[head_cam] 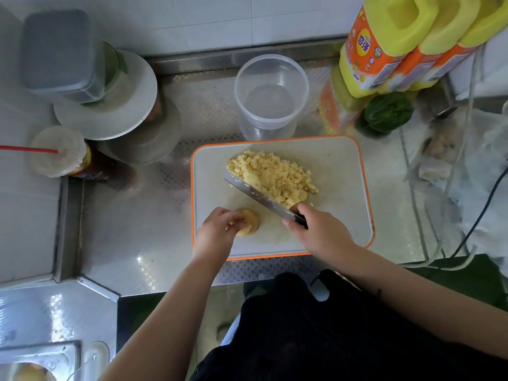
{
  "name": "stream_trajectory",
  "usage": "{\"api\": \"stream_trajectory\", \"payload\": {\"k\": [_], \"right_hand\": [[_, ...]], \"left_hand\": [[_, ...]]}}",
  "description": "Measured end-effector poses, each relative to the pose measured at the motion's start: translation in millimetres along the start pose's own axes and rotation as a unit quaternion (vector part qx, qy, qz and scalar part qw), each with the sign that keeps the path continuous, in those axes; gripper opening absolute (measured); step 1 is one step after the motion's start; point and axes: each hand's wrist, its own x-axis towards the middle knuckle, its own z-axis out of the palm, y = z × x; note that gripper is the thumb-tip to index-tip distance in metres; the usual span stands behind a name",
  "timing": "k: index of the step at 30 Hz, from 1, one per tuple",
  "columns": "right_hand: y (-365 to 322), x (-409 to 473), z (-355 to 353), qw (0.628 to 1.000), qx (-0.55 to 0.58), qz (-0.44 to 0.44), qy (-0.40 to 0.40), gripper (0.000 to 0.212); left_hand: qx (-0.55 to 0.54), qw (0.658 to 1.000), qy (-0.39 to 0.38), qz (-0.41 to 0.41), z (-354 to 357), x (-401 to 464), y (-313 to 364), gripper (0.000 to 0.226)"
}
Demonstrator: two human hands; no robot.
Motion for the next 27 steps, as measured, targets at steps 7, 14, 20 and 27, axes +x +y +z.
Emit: {"api": "stream_trajectory", "payload": {"k": [7, 14, 20, 27], "right_hand": [[-1, 3, 0, 1.000, 0.004, -0.003, -0.008, 0.027], [-1, 7, -2, 1.000, -0.011, -0.013, -0.005, 0.025], [-3, 14, 1, 0.998, -0.061, -0.025, -0.019, 0.026], [-8, 23, 2, 0.995, -0.090, -0.025, -0.037, 0.028]], "left_hand": [[0.078, 0.996, -0.024, 0.030, -4, 8, -2, 0.018], [0.158, 0.984, -0.040, 0.067, -4, 0, -3, 0.040], [0.167, 0.981, 0.006, 0.096, 3, 1, -5, 0.034], [0.211, 0.969, 0.038, 0.120, 8, 0, -5, 0.040]]}}
